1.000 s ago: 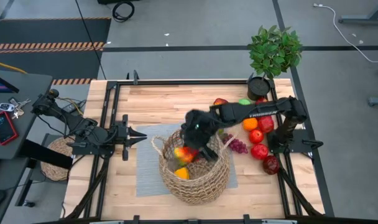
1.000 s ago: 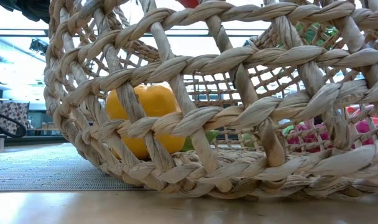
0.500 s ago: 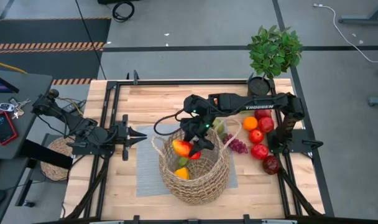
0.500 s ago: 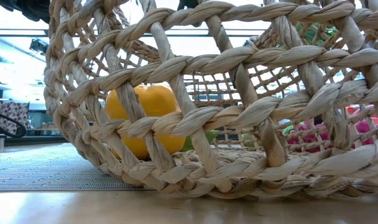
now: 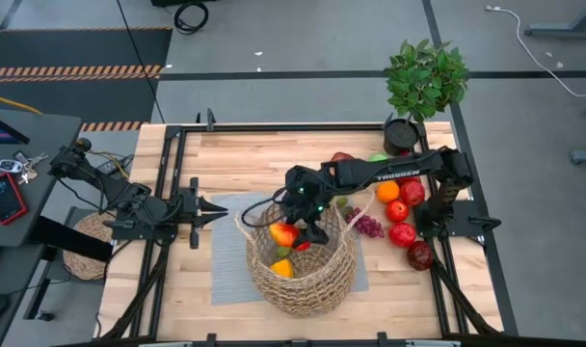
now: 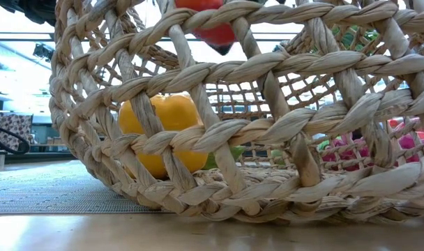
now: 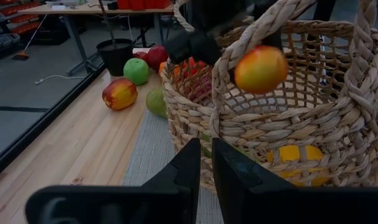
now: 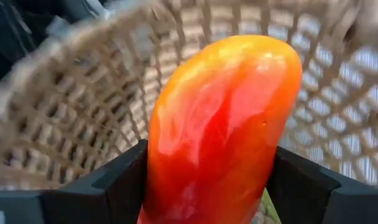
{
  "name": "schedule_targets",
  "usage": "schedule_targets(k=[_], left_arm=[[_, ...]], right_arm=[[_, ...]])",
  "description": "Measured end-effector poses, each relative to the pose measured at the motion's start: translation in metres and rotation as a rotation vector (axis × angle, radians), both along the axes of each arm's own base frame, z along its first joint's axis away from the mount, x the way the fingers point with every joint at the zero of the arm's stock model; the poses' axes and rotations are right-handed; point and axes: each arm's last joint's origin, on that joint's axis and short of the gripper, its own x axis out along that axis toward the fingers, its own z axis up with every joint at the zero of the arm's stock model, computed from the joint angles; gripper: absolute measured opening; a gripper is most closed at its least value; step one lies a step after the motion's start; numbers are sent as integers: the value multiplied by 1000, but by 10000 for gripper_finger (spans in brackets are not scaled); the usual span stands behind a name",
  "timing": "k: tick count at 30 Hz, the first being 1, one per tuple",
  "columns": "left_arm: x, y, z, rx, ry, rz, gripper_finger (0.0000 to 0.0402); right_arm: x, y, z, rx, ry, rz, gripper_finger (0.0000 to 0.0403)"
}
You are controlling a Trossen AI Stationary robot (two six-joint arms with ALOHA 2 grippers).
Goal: Build produce basket
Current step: Put the mango into the basket
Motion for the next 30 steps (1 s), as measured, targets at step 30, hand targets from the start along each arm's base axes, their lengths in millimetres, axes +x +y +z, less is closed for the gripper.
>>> schedule_targets(k=[30], left_arm=[[0, 0, 0, -1, 0, 0, 48]], right_arm=[[0, 42, -35, -417, -290, 168, 286]])
